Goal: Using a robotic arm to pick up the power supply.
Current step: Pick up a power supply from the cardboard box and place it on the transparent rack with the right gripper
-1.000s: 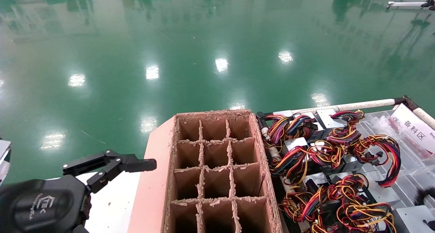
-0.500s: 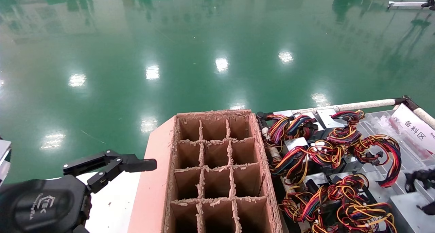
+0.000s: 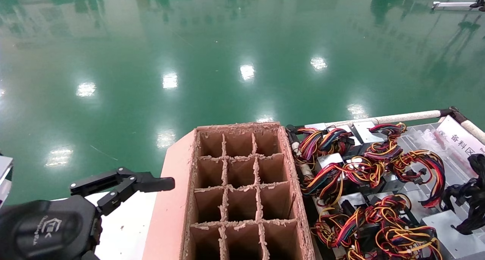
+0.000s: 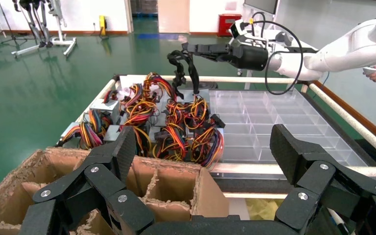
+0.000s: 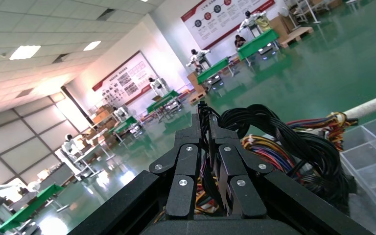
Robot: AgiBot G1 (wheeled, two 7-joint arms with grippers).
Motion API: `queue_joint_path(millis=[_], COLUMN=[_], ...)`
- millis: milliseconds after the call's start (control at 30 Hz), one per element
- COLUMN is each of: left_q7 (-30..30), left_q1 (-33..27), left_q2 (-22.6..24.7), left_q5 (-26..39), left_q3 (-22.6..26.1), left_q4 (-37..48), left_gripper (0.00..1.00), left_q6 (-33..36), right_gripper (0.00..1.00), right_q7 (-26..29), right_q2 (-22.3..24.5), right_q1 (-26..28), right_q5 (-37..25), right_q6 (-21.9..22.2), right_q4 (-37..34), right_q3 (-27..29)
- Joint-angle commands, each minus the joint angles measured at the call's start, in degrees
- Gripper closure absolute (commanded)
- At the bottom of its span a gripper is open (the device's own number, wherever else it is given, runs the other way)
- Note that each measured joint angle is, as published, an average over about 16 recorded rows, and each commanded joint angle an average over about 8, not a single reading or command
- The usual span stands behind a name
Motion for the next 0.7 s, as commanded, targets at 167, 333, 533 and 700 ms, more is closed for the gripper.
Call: queue_joint_path(millis=[167,333,533,700], left_q7=[0.00,0.00,0.01,0.01], left_q1=[0.00,0.00,0.00,0.00], left_q2=[0.00,0.00,-0.01,-0.01], left_q5=[0.00,-0.01,-0.01,-0.01], left_q3=[0.01,0.01,0.01,0.02], left_q4=[0.00,0.00,0.00,0.00], left_gripper=[0.00,0.00,0.00,0.00], left_q6=[0.00,0.00,-0.01,-0.01], right_gripper=[1.00,1.00,1.00,0.61], right_q7=[0.27,-0.12,-0.85,-1.17], right_q2=[-0.98,-3.17,-4.66,-4.90], right_q1=[-0.23,-2.51,-4.92,-6.23], right_q5=[-0.14,0.97,2.95,3.69], right_q6=[-0.06,-0.13,-0.27,-0.24], right_q4=[-0.92,-3.34,-4.63,-4.53], right_q3=[-0.35,0.16,1.43,1.96])
